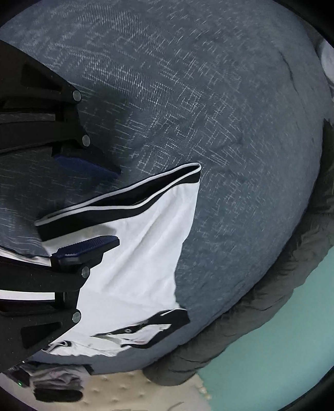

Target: Fold clothes

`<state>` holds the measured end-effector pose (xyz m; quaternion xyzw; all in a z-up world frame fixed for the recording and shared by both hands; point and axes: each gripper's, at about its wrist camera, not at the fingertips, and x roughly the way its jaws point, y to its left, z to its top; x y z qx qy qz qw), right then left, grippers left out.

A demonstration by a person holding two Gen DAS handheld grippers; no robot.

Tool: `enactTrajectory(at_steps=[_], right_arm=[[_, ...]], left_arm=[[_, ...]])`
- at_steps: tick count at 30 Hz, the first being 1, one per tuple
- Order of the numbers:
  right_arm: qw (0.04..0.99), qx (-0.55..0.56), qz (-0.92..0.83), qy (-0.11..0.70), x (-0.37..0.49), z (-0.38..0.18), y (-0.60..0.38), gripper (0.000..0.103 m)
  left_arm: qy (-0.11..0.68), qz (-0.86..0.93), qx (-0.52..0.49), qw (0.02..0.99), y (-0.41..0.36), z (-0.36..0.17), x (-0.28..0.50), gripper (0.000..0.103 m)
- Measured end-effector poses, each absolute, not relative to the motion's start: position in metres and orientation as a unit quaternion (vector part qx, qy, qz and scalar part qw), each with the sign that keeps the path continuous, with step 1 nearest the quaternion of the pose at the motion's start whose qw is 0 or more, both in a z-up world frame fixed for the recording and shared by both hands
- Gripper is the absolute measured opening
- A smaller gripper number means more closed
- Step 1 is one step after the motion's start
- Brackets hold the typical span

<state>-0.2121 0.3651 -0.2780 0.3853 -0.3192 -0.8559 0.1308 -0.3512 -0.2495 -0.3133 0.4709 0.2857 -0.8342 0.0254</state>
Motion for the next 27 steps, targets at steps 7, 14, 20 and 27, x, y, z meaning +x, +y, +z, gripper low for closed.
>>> enactTrajectory(at_steps=[7, 14, 20, 27], right_arm=[[0.130, 0.376, -0.861, -0.317, -0.210, -0.276, 0.367, 0.034], [0.132, 0.377, -0.857, -0.327, -0.210, -0.278, 0.370, 0.035], [0.138, 0.368, -0.857, -0.332, -0.208, -0.273, 0.370, 0.035], [0.145, 0.356, -0.857, -0.343, -0.206, -0.266, 0.372, 0.035]], left_arm=[[0.259, -0.843, 0.471, 0.013, -0.241, -0.311, -0.360, 0.022], [0.218, -0.857, 0.467, -0.003, -0.223, -0.293, -0.364, 0.007], [0.143, -0.881, 0.450, -0.030, -0.188, -0.251, -0.362, 0.007], [-0.021, -0.885, 0.454, -0.099, -0.091, -0.218, -0.364, 0.007]])
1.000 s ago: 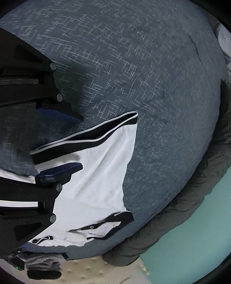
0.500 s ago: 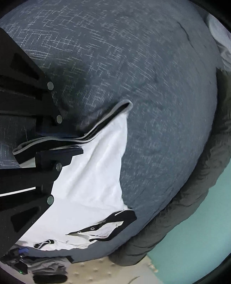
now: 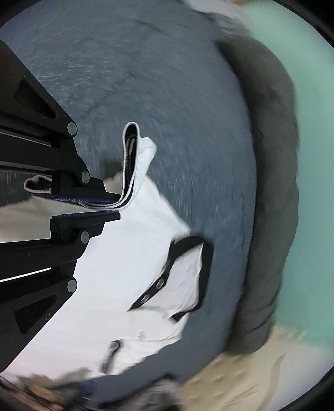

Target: Fold clothes

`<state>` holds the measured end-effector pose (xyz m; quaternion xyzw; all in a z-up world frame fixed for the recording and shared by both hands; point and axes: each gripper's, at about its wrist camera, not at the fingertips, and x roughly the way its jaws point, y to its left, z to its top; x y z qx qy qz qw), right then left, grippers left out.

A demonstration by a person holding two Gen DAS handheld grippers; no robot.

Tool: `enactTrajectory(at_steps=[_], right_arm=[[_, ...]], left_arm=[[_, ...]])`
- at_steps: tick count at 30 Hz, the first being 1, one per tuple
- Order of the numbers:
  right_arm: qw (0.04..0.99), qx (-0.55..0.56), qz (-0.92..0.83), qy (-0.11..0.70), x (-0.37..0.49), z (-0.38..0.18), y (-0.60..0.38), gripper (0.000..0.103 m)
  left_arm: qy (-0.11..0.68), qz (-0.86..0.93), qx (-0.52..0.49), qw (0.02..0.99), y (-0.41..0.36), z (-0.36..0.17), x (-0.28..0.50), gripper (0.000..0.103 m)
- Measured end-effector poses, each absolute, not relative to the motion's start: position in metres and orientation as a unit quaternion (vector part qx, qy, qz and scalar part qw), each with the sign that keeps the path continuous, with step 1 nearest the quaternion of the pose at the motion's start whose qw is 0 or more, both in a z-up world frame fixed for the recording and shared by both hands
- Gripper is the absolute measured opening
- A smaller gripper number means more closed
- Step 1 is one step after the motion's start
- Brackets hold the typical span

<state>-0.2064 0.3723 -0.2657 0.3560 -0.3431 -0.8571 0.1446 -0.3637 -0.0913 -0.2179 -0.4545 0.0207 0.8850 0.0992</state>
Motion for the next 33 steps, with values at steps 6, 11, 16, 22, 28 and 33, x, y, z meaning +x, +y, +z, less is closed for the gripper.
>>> enactTrajectory(at_steps=[6, 11, 16, 22, 28, 33], right_arm=[[0.150, 0.353, -0.853, -0.353, -0.206, -0.264, 0.374, 0.035], [0.155, 0.351, -0.851, -0.359, -0.206, -0.262, 0.374, 0.035], [0.156, 0.351, -0.850, -0.360, -0.207, -0.262, 0.373, 0.035], [0.161, 0.356, -0.851, -0.352, -0.207, -0.262, 0.365, 0.035], [0.182, 0.367, -0.849, -0.333, -0.209, -0.260, 0.346, 0.035], [0.192, 0.396, -0.845, -0.304, -0.217, -0.263, 0.309, 0.035]], left_arm=[[0.147, 0.834, -0.506, 0.163, -0.006, -0.254, -0.345, 0.008], [0.128, 0.831, -0.518, 0.160, -0.008, -0.263, -0.333, 0.008], [0.081, 0.843, -0.512, 0.147, -0.034, -0.255, -0.319, 0.032], [0.077, 0.850, -0.504, 0.134, -0.053, -0.251, -0.302, 0.037], [0.035, 0.861, -0.496, 0.104, -0.082, -0.260, -0.300, 0.037], [-0.043, 0.864, -0.492, 0.098, -0.117, -0.268, -0.301, 0.037]])
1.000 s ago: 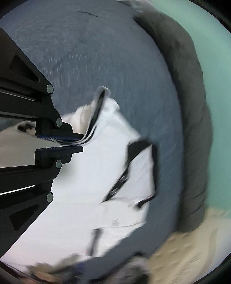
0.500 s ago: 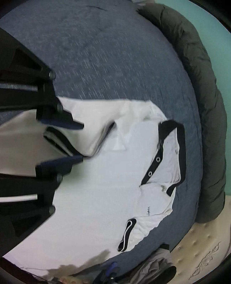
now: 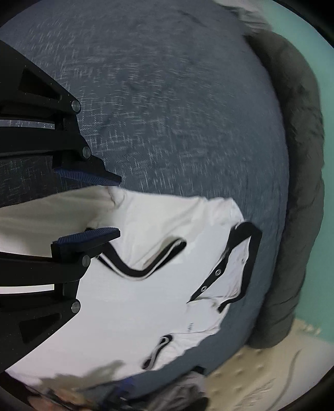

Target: Fold clothes

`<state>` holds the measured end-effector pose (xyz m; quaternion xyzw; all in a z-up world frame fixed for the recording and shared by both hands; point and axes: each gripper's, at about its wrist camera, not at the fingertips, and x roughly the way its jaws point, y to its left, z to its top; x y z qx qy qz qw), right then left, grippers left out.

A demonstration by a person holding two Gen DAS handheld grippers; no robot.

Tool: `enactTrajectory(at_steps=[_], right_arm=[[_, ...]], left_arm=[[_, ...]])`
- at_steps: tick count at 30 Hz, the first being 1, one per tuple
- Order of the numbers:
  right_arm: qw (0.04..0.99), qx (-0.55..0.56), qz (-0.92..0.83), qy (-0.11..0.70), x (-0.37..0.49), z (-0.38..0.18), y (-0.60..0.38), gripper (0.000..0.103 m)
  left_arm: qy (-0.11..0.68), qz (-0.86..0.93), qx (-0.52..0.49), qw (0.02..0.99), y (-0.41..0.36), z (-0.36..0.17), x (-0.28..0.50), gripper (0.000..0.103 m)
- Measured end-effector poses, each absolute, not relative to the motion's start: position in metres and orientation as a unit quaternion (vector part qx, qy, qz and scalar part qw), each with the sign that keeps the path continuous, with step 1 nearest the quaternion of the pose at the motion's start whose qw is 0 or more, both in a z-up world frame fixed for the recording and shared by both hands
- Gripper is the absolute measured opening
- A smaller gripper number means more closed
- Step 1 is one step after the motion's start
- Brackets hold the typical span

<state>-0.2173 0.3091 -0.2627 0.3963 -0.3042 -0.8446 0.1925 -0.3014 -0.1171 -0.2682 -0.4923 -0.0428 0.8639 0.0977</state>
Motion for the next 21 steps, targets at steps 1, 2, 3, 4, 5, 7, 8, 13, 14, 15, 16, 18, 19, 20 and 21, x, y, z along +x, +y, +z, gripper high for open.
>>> enactTrajectory(at_steps=[1, 2, 3, 4, 5, 7, 8, 13, 14, 15, 16, 18, 19, 20, 21], right_arm=[[0.197, 0.405, -0.841, -0.300, -0.221, -0.263, 0.298, 0.035], [0.204, 0.415, -0.837, -0.291, -0.228, -0.262, 0.283, 0.035], [0.209, 0.419, -0.836, -0.285, -0.233, -0.261, 0.273, 0.035], [0.214, 0.423, -0.836, -0.278, -0.240, -0.258, 0.259, 0.035], [0.220, 0.427, -0.835, -0.269, -0.249, -0.255, 0.244, 0.035], [0.234, 0.443, -0.830, -0.244, -0.270, -0.251, 0.211, 0.035], [0.240, 0.450, -0.828, -0.234, -0.279, -0.249, 0.196, 0.035], [0.250, 0.473, -0.822, -0.194, -0.318, -0.244, 0.139, 0.035], [0.248, 0.478, -0.821, -0.190, -0.323, -0.245, 0.132, 0.035], [0.244, 0.481, -0.821, -0.187, -0.327, -0.246, 0.127, 0.035], [0.239, 0.484, -0.821, -0.184, -0.332, -0.246, 0.122, 0.035], [0.230, 0.490, -0.822, -0.177, -0.340, -0.248, 0.112, 0.037], [0.227, 0.492, -0.822, -0.174, -0.343, -0.248, 0.108, 0.040], [0.223, 0.494, -0.823, -0.170, -0.346, -0.248, 0.104, 0.049], [0.219, 0.495, -0.824, -0.166, -0.348, -0.249, 0.101, 0.054]], left_arm=[[-0.057, 0.864, -0.490, 0.098, -0.123, -0.270, -0.302, 0.037], [-0.071, 0.864, -0.488, 0.099, -0.128, -0.272, -0.302, 0.037], [-0.086, 0.864, -0.486, 0.100, -0.133, -0.274, -0.302, 0.037], [-0.098, 0.864, -0.483, 0.101, -0.138, -0.276, -0.302, 0.037], [-0.109, 0.865, -0.478, 0.102, -0.142, -0.277, -0.302, 0.037], [-0.140, 0.866, -0.469, 0.105, -0.150, -0.279, -0.303, 0.037], [-0.155, 0.866, -0.463, 0.106, -0.155, -0.280, -0.303, 0.037], [-0.183, 0.864, -0.454, 0.119, -0.169, -0.285, -0.306, 0.037], [-0.180, 0.862, -0.457, 0.123, -0.168, -0.288, -0.306, 0.037], [-0.178, 0.861, -0.460, 0.127, -0.167, -0.290, -0.306, 0.037], [-0.174, 0.859, -0.463, 0.131, -0.166, -0.293, -0.305, 0.037], [-0.165, 0.858, -0.466, 0.139, -0.163, -0.298, -0.303, 0.037], [-0.158, 0.859, -0.466, 0.143, -0.160, -0.299, -0.302, 0.036], [-0.149, 0.860, -0.466, 0.146, -0.157, -0.300, -0.300, 0.036], [-0.141, 0.861, -0.466, 0.147, -0.155, -0.301, -0.300, 0.036]])
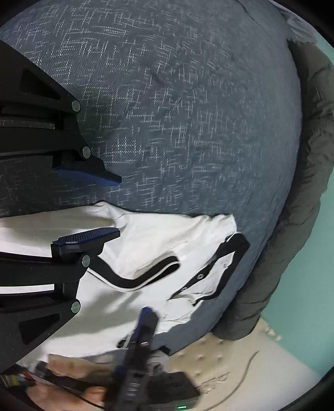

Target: Fold clothes

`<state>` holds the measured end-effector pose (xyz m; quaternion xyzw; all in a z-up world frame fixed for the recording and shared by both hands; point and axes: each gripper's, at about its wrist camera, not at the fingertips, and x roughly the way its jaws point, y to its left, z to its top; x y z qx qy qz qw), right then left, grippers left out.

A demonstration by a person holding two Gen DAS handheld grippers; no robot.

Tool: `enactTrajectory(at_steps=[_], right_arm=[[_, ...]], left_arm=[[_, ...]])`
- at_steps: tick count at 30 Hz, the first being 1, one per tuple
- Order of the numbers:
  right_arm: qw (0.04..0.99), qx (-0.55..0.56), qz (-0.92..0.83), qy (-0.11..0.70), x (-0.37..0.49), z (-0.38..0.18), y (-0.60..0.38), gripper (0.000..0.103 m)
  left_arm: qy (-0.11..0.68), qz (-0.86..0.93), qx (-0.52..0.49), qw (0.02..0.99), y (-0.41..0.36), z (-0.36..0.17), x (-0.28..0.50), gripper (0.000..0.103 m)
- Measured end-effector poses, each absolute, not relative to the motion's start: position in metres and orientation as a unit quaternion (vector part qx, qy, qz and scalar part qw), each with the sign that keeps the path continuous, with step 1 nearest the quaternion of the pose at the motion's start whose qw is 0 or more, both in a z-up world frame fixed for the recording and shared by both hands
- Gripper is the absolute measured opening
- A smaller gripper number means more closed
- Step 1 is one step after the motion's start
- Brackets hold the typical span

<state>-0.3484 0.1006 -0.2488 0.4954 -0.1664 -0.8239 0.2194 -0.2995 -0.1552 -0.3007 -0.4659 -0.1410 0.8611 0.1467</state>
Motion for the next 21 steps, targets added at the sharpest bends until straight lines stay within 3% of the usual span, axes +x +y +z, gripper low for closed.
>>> enactTrajectory(at_steps=[4, 6, 11, 13, 15, 18, 21], right_arm=[[0.206, 0.509, -0.825, -0.134, -0.360, -0.253, 0.081, 0.057], [0.193, 0.518, -0.825, -0.117, -0.365, -0.259, 0.072, 0.057], [0.179, 0.518, -0.833, -0.075, -0.371, -0.266, 0.053, 0.054], [0.172, 0.519, -0.835, -0.065, -0.373, -0.271, 0.052, 0.037], [0.160, 0.514, -0.840, -0.058, -0.373, -0.273, 0.056, 0.011], [0.156, 0.495, -0.852, -0.070, -0.366, -0.270, 0.070, 0.007], [0.140, 0.484, -0.854, -0.134, -0.351, -0.271, 0.099, 0.007]], left_arm=[[-0.112, 0.865, -0.467, 0.143, -0.149, -0.306, -0.299, 0.032], [-0.109, 0.867, -0.466, 0.141, -0.149, -0.309, -0.300, 0.019], [-0.100, 0.867, -0.465, 0.149, -0.147, -0.314, -0.304, 0.005], [-0.096, 0.868, -0.464, 0.149, -0.147, -0.315, -0.304, 0.004], [-0.097, 0.870, -0.461, 0.147, -0.148, -0.315, -0.303, 0.002], [-0.104, 0.872, -0.457, 0.145, -0.153, -0.315, -0.301, 0.001], [-0.113, 0.871, -0.456, 0.144, -0.157, -0.317, -0.302, 0.000]])
